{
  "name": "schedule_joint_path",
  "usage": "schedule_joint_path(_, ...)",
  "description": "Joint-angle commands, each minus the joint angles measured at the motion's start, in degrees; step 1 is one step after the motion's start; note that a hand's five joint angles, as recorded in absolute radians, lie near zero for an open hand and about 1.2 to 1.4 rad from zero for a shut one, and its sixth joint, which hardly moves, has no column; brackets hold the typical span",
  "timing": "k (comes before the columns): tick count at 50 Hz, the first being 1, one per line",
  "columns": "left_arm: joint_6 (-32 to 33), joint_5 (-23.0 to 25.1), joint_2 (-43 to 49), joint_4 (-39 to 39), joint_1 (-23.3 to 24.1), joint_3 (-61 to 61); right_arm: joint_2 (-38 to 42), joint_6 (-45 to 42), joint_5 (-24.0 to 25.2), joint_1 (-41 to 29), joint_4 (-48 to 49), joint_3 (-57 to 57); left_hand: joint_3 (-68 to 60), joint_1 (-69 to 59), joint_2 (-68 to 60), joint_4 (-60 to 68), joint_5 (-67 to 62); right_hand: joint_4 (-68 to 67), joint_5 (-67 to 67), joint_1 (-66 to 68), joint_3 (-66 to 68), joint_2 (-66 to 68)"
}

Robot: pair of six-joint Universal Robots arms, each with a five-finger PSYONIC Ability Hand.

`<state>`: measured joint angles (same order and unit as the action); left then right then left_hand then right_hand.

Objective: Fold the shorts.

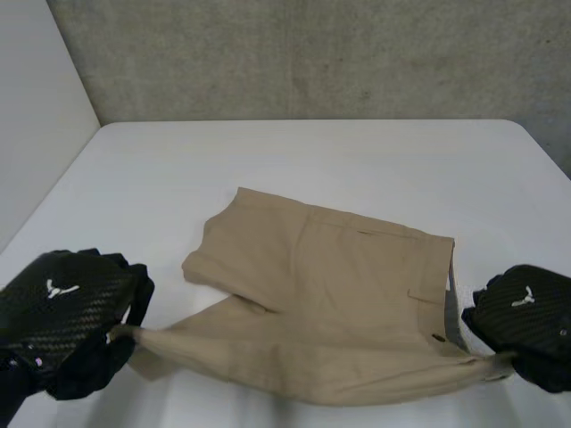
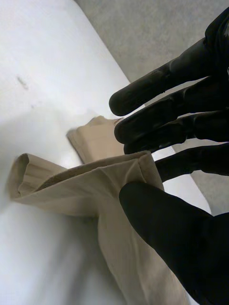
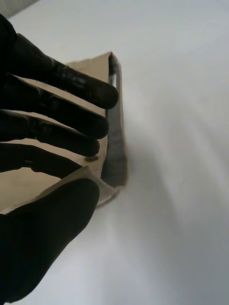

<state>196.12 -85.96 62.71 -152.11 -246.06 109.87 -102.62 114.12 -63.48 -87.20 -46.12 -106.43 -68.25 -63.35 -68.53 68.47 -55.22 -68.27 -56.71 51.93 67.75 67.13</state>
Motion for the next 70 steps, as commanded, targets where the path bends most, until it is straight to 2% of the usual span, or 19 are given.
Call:
schedule_joint_path(1, 0.2, -0.2, 12.5, -15.0, 0.0, -1.5, 13.0, 9.4, 2.4, 0.0, 11.1, 5.1, -11.8, -16.6, -11.5, 11.5, -14.8, -11.7, -13.3, 28.1, 12.2, 12.9)
schedule_joint_path(4, 0.3, -0.4, 20.6, -21.9, 0.0, -5.2, 19.0, 14.7, 0.6, -3.9, 16.6, 9.4, -11.8, -16.6, -11.5, 11.5, -14.8, -11.7, -13.3, 28.1, 12.2, 12.9)
schedule_joint_path(6, 0.4, -0.5, 23.0, -23.4, 0.0, -6.2, 22.2, 16.7, -1.6, -5.7, 18.9, 11.6, -11.8, -16.6, -11.5, 11.5, -14.8, -11.7, -13.3, 28.1, 12.2, 12.9)
schedule_joint_path(10, 1.4, -0.7, 37.5, -30.3, 0.1, -16.9, 29.0, 19.6, -8.5, -8.9, 23.1, 16.9, -11.8, -16.6, -11.5, 11.5, -14.8, -11.7, -13.3, 28.1, 12.2, 12.9)
schedule_joint_path(13, 1.6, -1.6, 48.2, -31.8, 0.8, -27.6, 33.8, 20.3, -13.2, -11.2, 26.4, 21.7, -11.8, -16.6, -11.5, 11.5, -14.8, -11.7, -13.3, 28.1, 12.2, 12.9)
schedule_joint_path(15, 1.6, -2.1, 51.0, -31.7, 0.9, -31.0, 36.5, 21.0, -15.0, -12.5, 28.5, 24.1, -11.8, -16.6, -11.5, 11.5, -14.8, -11.7, -13.3, 28.1, 12.2, 12.9)
schedule_joint_path(16, 1.8, -3.8, 59.4, -31.3, 1.3, -40.6, 39.1, 22.2, -16.4, -13.2, 30.7, 26.2, -11.8, -16.6, -11.5, 11.5, -14.8, -11.7, -13.3, 28.1, 12.2, 12.9)
schedule_joint_path(20, 4.9, -5.7, 70.5, -31.8, 2.2, -54.1, 44.4, 25.2, -19.6, -14.6, 35.7, 30.8, -11.8, -16.6, -11.5, 11.5, -14.8, -11.7, -13.3, 28.1, 12.2, 12.9)
schedule_joint_path(28, 11.8, -5.5, 85.2, -35.9, 3.8, -70.0, 48.7, 26.4, -24.6, -17.8, 46.1, 33.9, -11.8, -16.6, -11.5, 11.5, -14.8, -11.7, -13.3, 28.1, 12.2, 12.9)
schedule_joint_path(38, 12.1, -4.9, 89.1, -41.3, 4.0, -71.6, 48.6, 29.9, -24.9, -18.9, 49.8, 32.7, -11.8, -16.6, -11.5, 11.5, -14.8, -11.7, -13.3, 28.1, 12.2, 12.9)
schedule_joint_path(39, 12.1, -4.9, 89.1, -41.3, 4.0, -71.6, 47.5, 35.1, -24.2, -18.4, 49.4, 33.1, -11.8, -16.6, -11.5, 11.5, -14.8, -11.7, -13.3, 28.1, 12.2, 12.9)
schedule_joint_path(41, 12.1, -4.9, 89.1, -41.6, 4.0, -71.1, 47.0, 36.5, -24.0, -18.4, 49.3, 33.4, -11.8, -16.6, -11.5, 11.5, -14.8, -11.7, -13.3, 28.1, 12.2, 12.9)
schedule_joint_path(44, 12.1, -4.7, 89.0, -41.7, 4.0, -70.2, 46.1, 41.4, -20.7, -18.1, 46.0, 35.1, -11.8, -16.6, -11.5, 11.5, -14.8, 19.4, 17.8, -3.1, -18.9, -18.3)
schedule_joint_path(45, 12.1, -4.6, 89.0, -41.7, 4.0, -70.1, 46.1, 41.4, -20.7, -18.1, 46.0, 35.1, -11.8, -16.6, -11.5, 11.5, -14.8, 19.5, 17.9, -3.2, -19.0, -18.4)
schedule_joint_path(46, 12.2, -4.4, 89.0, -41.8, 3.9, -69.7, 46.5, 43.2, -18.5, -17.7, 42.6, 36.8, -11.8, -16.6, -11.5, 11.5, -14.8, 32.0, 30.4, -15.6, -31.5, -30.9)
schedule_joint_path(50, 12.2, -3.6, 89.3, -44.1, 3.8, -68.8, 48.8, 47.7, -15.5, -16.8, 39.5, 39.4, -11.8, -16.6, -11.5, 11.5, -14.8, 40.7, 39.1, -24.3, -40.2, -39.5)
schedule_joint_path(55, 12.2, -3.2, 90.0, -47.0, 3.8, -68.5, 52.5, 51.6, -13.2, -15.8, 39.3, 41.9, -11.8, -16.6, -11.5, 11.5, -14.8, 40.0, 38.5, -23.7, -39.5, -38.9)
schedule_joint_path(65, 12.2, -3.3, 90.5, -47.7, 4.0, -67.9, 61.0, 51.9, -14.0, -15.5, 39.2, 48.1, -11.8, -16.6, -11.5, 11.5, -14.8, 35.8, 34.3, -19.5, -35.3, -34.7)
schedule_joint_path(70, 12.1, -3.4, 90.0, -47.8, 3.9, -66.7, 63.6, 51.8, -14.6, -14.8, 39.2, 49.8, -11.8, -16.6, -11.5, 11.5, -14.8, 27.8, 26.2, -11.4, -27.2, -26.6)
